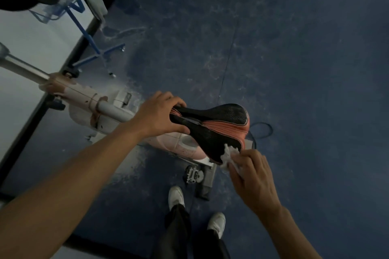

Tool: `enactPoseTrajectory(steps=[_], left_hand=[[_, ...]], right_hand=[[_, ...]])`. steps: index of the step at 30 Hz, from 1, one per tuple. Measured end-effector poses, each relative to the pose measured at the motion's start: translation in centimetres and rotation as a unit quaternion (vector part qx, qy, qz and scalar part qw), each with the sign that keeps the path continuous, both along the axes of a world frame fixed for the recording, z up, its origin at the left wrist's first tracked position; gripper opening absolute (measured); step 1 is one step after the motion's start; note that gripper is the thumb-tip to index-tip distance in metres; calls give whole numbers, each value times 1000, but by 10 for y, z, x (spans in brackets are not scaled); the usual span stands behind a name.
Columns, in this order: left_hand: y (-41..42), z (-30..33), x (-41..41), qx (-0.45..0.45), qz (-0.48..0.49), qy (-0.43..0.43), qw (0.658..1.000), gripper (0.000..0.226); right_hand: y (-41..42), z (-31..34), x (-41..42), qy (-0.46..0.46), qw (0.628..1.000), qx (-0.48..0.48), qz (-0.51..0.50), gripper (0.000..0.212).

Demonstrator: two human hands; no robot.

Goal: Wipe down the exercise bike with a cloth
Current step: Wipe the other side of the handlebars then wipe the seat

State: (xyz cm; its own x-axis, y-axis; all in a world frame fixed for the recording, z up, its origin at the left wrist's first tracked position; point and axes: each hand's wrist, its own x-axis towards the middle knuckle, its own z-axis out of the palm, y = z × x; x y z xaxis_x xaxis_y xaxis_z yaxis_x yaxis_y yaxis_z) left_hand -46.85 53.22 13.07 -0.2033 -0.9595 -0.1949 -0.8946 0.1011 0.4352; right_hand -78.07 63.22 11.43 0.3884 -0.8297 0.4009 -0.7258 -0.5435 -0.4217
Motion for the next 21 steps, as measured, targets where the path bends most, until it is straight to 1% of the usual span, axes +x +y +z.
enactPoseTrajectory(steps=[2, 5, 8, 11, 14, 18, 20, 21], left_hand=[[-2, -1, 1, 3, -5, -2, 1000, 76], [-4, -2, 2, -1, -10, 0, 1000, 75], [-5, -3, 3, -5, -13, 0, 1000, 77], [-7, -3, 3, 1, -11, 1, 1000, 77], [-9, -3, 3, 7, -11, 1, 1000, 78], [-9, -2, 3, 16, -6, 1, 1000, 80], [-9, -2, 2, 17, -2, 3, 1000, 78], [-9, -2, 2, 17, -1, 3, 1000, 78]], right_hand=[[-3, 1, 4, -7, 1000, -6, -24, 19], [-18, 7, 30, 5, 999, -12, -52, 18], [-22, 8, 41, 38, 999, -32, -21, 20], [-12, -3, 17, 39, 998, -47, 17, 20], [-10, -9, -1, 29, 998, -45, -17, 20], [-20, 2, 20, 17, 996, -26, -87, 18], [-18, 4, 31, 28, 996, -14, -84, 22], [-15, 4, 33, 39, 997, -13, -66, 23]])
